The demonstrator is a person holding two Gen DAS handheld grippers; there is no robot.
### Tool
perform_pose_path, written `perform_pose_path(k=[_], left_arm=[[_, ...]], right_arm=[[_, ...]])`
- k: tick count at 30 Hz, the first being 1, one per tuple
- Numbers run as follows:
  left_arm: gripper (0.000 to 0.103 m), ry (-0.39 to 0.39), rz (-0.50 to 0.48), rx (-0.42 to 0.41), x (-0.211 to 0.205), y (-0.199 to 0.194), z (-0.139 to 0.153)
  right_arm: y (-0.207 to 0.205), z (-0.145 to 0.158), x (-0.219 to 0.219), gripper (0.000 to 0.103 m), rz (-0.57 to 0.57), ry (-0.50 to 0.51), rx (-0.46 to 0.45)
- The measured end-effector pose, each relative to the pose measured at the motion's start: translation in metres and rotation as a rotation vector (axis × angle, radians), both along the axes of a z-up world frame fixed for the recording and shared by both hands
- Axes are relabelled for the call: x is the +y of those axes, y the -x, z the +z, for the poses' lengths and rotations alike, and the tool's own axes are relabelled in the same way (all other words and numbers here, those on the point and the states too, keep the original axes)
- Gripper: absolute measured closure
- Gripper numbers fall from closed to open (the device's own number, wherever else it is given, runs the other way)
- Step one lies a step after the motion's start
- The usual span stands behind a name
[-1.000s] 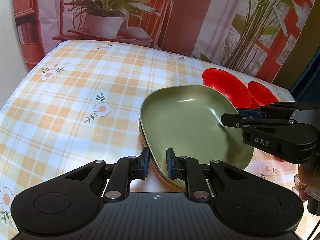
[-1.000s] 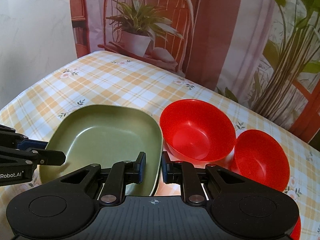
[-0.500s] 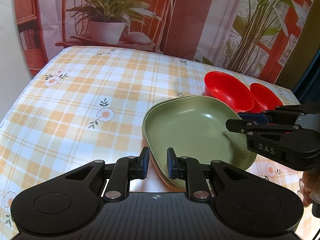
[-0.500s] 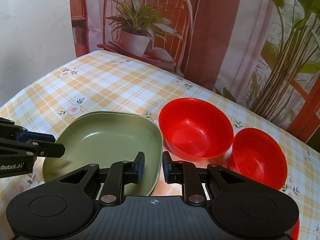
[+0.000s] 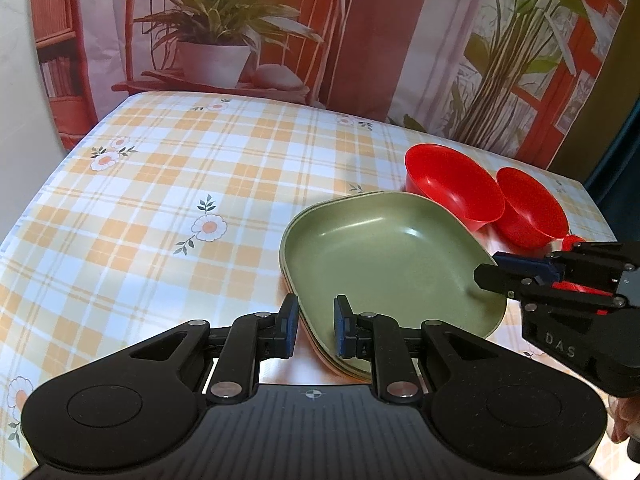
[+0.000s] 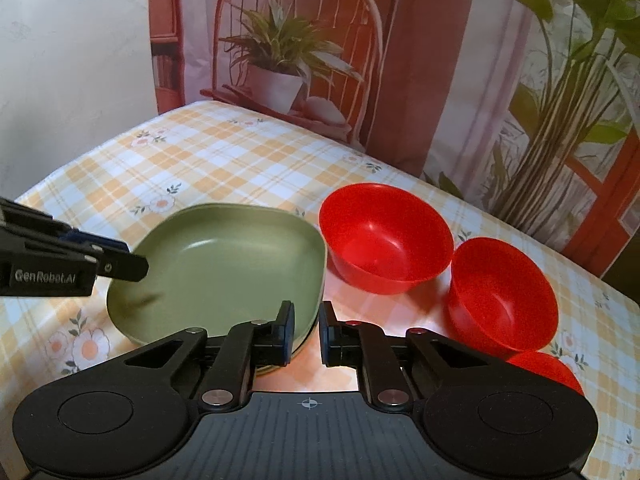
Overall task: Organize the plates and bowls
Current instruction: 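Lower the green plate onto the stack and open the left tool, then move the left tool and right tool over to the red bowls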
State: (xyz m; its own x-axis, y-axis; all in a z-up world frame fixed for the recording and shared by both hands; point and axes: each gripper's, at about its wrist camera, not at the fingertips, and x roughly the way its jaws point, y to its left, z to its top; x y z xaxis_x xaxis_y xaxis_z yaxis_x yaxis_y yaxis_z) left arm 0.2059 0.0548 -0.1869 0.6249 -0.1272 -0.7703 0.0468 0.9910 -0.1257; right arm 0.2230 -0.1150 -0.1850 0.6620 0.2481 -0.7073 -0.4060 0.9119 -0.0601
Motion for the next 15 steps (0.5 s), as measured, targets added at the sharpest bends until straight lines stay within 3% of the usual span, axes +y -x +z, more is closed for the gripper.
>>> perform_pose_path(k=[15], left_arm=[[0.083,-0.005,0.006,-0.022,0.0,0.0,0.013]], right_arm=[[-0.001,0.008,-0.008,0.088,-0.023,-0.033,-0.003]])
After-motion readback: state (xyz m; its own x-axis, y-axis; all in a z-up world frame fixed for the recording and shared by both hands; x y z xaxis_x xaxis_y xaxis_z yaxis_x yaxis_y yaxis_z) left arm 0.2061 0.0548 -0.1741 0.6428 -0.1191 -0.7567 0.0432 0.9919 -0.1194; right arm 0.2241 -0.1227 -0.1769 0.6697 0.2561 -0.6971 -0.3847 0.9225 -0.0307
